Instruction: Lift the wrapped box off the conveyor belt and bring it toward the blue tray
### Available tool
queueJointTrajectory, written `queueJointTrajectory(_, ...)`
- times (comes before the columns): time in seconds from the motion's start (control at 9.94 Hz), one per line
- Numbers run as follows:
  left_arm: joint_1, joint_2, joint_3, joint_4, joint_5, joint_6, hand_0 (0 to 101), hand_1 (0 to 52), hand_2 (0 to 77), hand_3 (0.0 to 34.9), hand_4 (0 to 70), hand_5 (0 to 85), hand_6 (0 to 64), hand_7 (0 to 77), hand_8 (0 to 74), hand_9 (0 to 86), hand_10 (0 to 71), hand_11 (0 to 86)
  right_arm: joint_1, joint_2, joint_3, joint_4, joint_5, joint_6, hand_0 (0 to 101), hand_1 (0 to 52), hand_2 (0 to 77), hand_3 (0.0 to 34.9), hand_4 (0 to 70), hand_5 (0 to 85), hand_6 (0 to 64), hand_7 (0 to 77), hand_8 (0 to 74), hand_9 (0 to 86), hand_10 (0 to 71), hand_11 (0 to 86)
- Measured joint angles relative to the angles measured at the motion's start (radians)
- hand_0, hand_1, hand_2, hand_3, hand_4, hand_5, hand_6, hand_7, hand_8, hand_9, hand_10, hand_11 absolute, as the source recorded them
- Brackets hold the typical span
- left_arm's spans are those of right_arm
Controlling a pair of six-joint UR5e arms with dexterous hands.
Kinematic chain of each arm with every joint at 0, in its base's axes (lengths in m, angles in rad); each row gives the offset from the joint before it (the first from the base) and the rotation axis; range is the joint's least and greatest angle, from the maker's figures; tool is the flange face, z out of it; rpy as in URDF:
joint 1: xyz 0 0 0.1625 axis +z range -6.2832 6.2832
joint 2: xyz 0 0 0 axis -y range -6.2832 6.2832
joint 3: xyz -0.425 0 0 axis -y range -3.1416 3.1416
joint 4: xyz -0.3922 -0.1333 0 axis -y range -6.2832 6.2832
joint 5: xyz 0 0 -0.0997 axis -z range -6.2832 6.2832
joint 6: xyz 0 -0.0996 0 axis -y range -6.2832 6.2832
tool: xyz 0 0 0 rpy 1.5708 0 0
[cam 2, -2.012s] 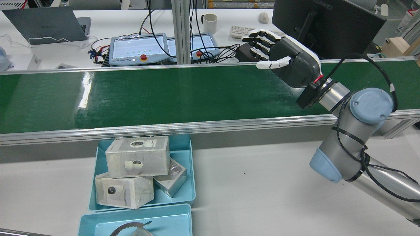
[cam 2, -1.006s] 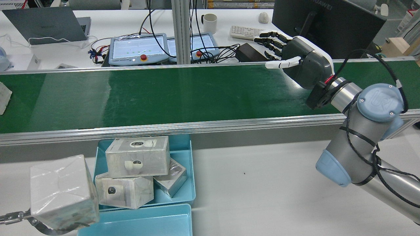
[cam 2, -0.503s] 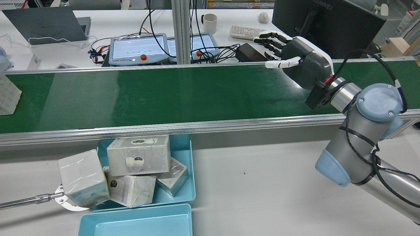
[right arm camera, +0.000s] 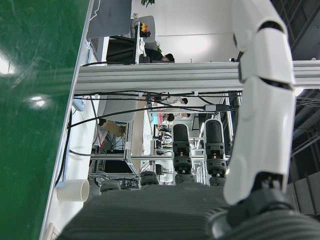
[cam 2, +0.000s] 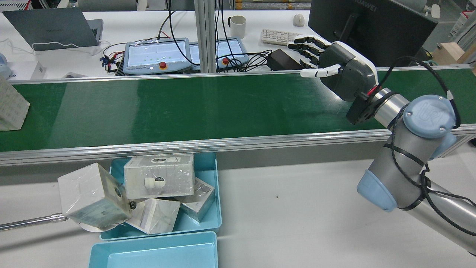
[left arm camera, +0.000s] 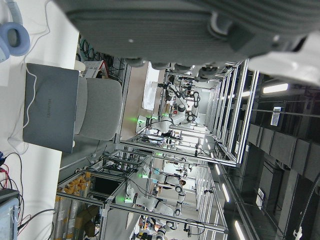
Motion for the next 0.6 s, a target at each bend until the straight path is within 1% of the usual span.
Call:
queueJointTrajectory(0.2, 0.000, 0.000, 0.000, 0.000, 0.000, 0.000, 0, 0.0, 0.5, 0.0, 0.0, 1.1, 0.0, 0.5, 0.0, 0.0, 0.5, 0.0, 0.001, -0.001, 0.001, 0.000, 0.001, 0.002, 46, 13.1, 18.5, 16.6, 9.8, 33.8, 3.3, 24.5, 0.0, 5.4, 0.0, 1.6)
queueJointTrajectory(0.3, 0.000, 0.000, 0.000, 0.000, 0.000, 0.000, 0, 0.0, 0.5, 0.0, 0.0, 1.1, 0.0, 0.0, 0.0, 0.0, 0.5, 0.0, 0.003, -0.002, 0.003, 0.000, 0.001, 0.003, 47, 13.1, 20.2, 16.7, 9.8, 33.8, 3.3, 24.5, 0.0, 5.4, 0.0, 1.6)
queueJointTrajectory(0.4, 0.000, 0.000, 0.000, 0.000, 0.000, 0.000, 0, 0.0, 0.5, 0.0, 0.0, 1.1, 0.0, 0.0, 0.0, 0.0, 0.0, 0.0, 0.003, -0.002, 0.006, 0.000, 0.001, 0.004, 47, 13.1, 20.2, 16.7, 9.8, 33.8, 3.3, 24.5, 0.0, 5.4, 0.0, 1.6)
queueJointTrajectory(0.5, 0.000, 0.000, 0.000, 0.000, 0.000, 0.000, 0, 0.0, 0.5, 0.0, 0.0, 1.1, 0.0, 0.0, 0.0, 0.0, 0.5, 0.0, 0.004, -0.001, 0.008, 0.000, 0.002, 0.004, 47, 14.7, 20.2, 16.7, 9.8, 34.4, 3.3, 24.0, 0.0, 5.4, 0.0, 1.6)
queueJointTrajectory(0.6, 0.000, 0.000, 0.000, 0.000, 0.000, 0.000, 0, 0.0, 0.5, 0.0, 0.0, 1.1, 0.0, 0.0, 0.0, 0.0, 0.5, 0.0, 0.004, -0.001, 0.008, 0.000, 0.002, 0.004, 47, 14.7, 19.6, 16.8, 9.8, 34.4, 3.3, 24.0, 0.0, 5.4, 0.0, 1.6)
